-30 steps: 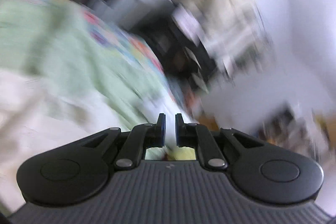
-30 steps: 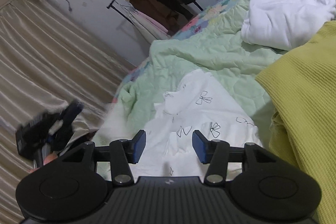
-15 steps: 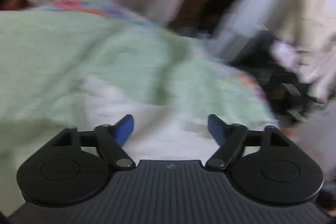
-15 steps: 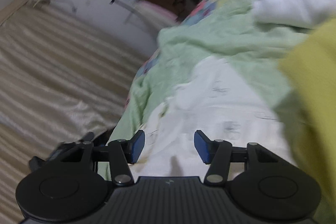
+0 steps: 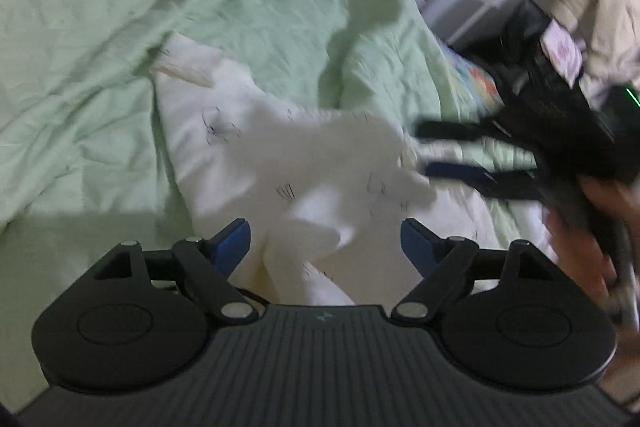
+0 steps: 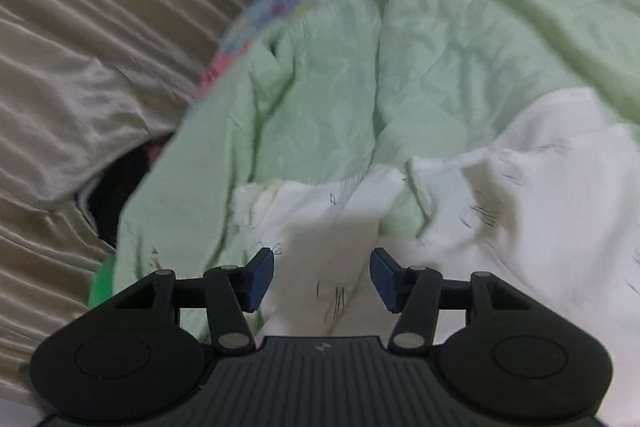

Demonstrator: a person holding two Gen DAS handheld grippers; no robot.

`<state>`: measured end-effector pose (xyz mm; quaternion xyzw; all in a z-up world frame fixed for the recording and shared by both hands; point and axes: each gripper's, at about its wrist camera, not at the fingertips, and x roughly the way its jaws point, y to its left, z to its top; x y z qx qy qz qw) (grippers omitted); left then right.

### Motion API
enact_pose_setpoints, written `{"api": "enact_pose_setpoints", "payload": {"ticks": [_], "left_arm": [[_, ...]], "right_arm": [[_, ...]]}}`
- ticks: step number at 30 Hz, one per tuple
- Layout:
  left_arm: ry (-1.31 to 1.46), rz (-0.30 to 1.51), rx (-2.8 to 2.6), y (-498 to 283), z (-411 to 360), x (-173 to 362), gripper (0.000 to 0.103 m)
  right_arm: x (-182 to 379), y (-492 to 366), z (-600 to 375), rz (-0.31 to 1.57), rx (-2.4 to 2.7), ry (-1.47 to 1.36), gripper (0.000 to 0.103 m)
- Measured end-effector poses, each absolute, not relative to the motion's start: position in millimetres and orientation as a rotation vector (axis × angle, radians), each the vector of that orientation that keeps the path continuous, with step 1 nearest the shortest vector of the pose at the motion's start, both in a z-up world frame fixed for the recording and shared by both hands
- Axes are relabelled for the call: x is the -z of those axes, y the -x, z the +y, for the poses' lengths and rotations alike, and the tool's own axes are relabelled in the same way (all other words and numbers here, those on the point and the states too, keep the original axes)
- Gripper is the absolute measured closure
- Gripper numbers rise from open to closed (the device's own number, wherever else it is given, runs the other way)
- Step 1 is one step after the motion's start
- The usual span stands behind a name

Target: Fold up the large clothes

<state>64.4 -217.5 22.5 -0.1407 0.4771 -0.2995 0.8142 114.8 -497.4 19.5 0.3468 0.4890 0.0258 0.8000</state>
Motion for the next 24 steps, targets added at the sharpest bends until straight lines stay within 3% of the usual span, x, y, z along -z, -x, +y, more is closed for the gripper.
{"api": "enact_pose_setpoints", "payload": {"ticks": [10, 12, 14, 17, 18, 19, 20, 21, 22, 24], "left_arm": [[0.210, 1.036, 0.619, -52.6, -217.1, -11.8, 0.020], [0.183, 1.032, 0.624, -51.3, -222.7, -12.8, 0.016], [0.136, 1.034, 0.623, -51.2, -233.5, -10.2, 0.012], [0.079, 1.032, 0.603, -52.6, -248.6, -2.2, 0.013], [0.082, 1.035, 0.591, -53.6, -250.6, 0.2, 0.030], [0.087, 1.042, 0.581, -54.8, -252.4, 2.6, 0.059], [0.092, 1.058, 0.578, -56.1, -253.5, 4.5, 0.068], [0.091, 1.062, 0.574, -56.4, -254.1, 5.3, 0.078], [0.084, 1.058, 0.570, -56.2, -254.4, 4.9, 0.088], [0.055, 1.030, 0.553, -53.1, -255.3, -0.2, 0.089]], "right_arm": [[6.8, -144.6, -468.6, 1.107, 0.054, -0.681, 0.053], [3.9, -149.2, -470.0, 1.118, 0.094, -0.652, 0.049], [2.1, -152.7, -469.2, 1.126, 0.134, -0.617, 0.036], [1.8, -161.7, -466.4, 1.142, 0.173, -0.551, 0.033], [2.7, -166.8, -462.2, 1.135, 0.173, -0.512, 0.033], [1.7, -170.1, -457.5, 1.115, 0.157, -0.466, 0.046], [-0.6, -170.5, -456.1, 1.103, 0.141, -0.438, 0.081], [-3.2, -170.4, -454.5, 1.086, 0.105, -0.426, 0.102], [-5.9, -170.4, -452.7, 1.067, 0.063, -0.416, 0.101], [-17.9, -161.3, -455.2, 0.991, 0.002, -0.473, 0.101]]}}
